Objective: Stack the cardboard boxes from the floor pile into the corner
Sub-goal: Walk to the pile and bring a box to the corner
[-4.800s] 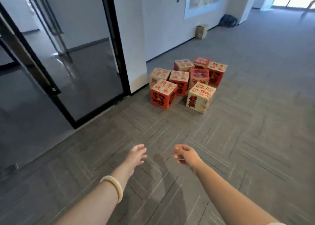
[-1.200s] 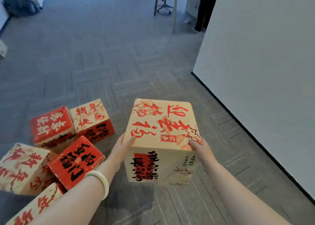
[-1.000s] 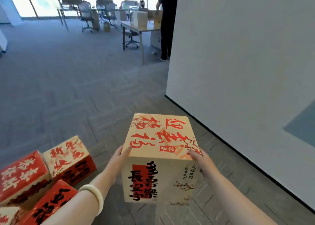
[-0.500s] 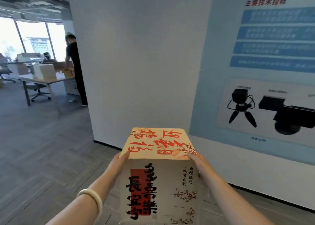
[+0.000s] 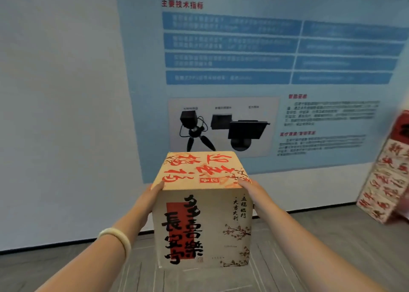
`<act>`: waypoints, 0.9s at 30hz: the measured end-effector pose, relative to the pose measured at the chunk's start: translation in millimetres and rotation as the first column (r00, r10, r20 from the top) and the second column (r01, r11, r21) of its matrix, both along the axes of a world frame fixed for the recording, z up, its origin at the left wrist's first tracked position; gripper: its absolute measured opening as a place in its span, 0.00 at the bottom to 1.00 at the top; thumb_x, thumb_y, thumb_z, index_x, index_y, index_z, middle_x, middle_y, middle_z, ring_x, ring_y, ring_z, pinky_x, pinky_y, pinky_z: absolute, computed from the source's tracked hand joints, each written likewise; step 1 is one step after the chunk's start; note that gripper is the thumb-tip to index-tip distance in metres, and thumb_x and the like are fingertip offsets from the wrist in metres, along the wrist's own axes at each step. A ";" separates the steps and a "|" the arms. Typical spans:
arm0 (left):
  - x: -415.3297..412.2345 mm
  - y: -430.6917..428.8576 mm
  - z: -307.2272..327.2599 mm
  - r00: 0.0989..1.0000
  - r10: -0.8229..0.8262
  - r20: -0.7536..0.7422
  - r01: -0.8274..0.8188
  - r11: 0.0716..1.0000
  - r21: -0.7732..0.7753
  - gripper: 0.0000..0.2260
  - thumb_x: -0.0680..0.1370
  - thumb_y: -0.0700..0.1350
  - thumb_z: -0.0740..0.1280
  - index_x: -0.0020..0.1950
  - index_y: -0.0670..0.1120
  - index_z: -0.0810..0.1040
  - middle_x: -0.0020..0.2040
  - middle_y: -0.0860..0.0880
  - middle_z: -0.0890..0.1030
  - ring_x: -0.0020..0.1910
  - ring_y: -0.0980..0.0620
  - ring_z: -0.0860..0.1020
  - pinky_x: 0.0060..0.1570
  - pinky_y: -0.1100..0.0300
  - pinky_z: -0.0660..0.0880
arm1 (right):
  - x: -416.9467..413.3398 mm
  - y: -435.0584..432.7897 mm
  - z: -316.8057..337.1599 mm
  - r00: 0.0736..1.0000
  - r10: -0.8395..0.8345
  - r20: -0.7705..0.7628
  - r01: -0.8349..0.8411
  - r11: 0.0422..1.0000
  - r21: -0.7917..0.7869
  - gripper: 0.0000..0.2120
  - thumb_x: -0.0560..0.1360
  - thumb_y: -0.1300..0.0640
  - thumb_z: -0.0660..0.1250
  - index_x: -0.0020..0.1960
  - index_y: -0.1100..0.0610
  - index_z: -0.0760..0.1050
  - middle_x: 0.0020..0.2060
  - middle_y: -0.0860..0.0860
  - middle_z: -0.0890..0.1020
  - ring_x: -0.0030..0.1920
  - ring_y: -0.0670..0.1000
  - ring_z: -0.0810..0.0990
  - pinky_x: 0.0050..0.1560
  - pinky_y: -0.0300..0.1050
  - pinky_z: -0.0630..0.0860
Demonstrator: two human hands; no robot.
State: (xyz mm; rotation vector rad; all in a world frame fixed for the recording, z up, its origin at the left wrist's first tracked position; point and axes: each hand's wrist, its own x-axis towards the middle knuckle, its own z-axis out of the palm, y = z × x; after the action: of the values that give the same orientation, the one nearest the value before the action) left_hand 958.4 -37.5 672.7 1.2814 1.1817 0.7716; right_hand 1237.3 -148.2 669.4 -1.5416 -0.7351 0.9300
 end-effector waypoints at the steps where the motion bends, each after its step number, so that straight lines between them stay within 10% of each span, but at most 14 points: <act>1: 25.3 1.7 -0.5 0.999 -0.047 -0.004 0.047 0.999 0.004 0.19 0.79 0.58 0.58 0.66 0.50 0.69 0.53 0.50 0.78 0.48 0.54 0.76 0.51 0.52 0.69 | 21.4 -8.3 -1.5 0.999 -0.044 0.005 0.044 0.999 -0.004 0.12 0.76 0.49 0.64 0.57 0.52 0.75 0.50 0.53 0.83 0.48 0.52 0.81 0.40 0.44 0.75; 5: 122.6 2.7 -1.6 0.975 -0.222 -0.014 0.222 0.975 0.001 0.17 0.79 0.57 0.57 0.64 0.51 0.71 0.51 0.51 0.79 0.49 0.53 0.76 0.48 0.52 0.70 | 99.8 -42.5 -12.7 0.978 -0.207 -0.016 0.206 0.978 -0.031 0.19 0.74 0.47 0.66 0.62 0.54 0.73 0.53 0.53 0.82 0.52 0.54 0.81 0.53 0.51 0.78; 17: 388.0 23.0 -9.6 0.819 -0.572 -0.049 0.570 0.820 -0.047 0.13 0.81 0.52 0.56 0.61 0.48 0.69 0.57 0.45 0.74 0.55 0.46 0.73 0.57 0.50 0.69 | 259.9 -112.7 -12.9 0.789 -0.613 0.036 0.614 0.788 -0.046 0.05 0.78 0.55 0.62 0.51 0.54 0.74 0.44 0.52 0.82 0.43 0.50 0.80 0.42 0.43 0.76; 27: 579.9 37.8 10.6 0.599 -0.798 -0.070 0.799 0.601 -0.008 0.10 0.81 0.50 0.56 0.60 0.48 0.69 0.52 0.49 0.73 0.50 0.50 0.71 0.54 0.54 0.66 | 374.8 -128.3 2.5 0.568 -0.821 0.060 0.823 0.565 -0.056 0.15 0.76 0.54 0.64 0.62 0.56 0.70 0.54 0.55 0.81 0.50 0.54 0.81 0.49 0.50 0.78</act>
State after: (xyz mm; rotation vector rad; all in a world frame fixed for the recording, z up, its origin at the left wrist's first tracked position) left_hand 1538.3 0.4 683.3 1.6717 0.5065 0.0559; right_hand 1612.1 -276.6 671.9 -1.7060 0.0805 0.2063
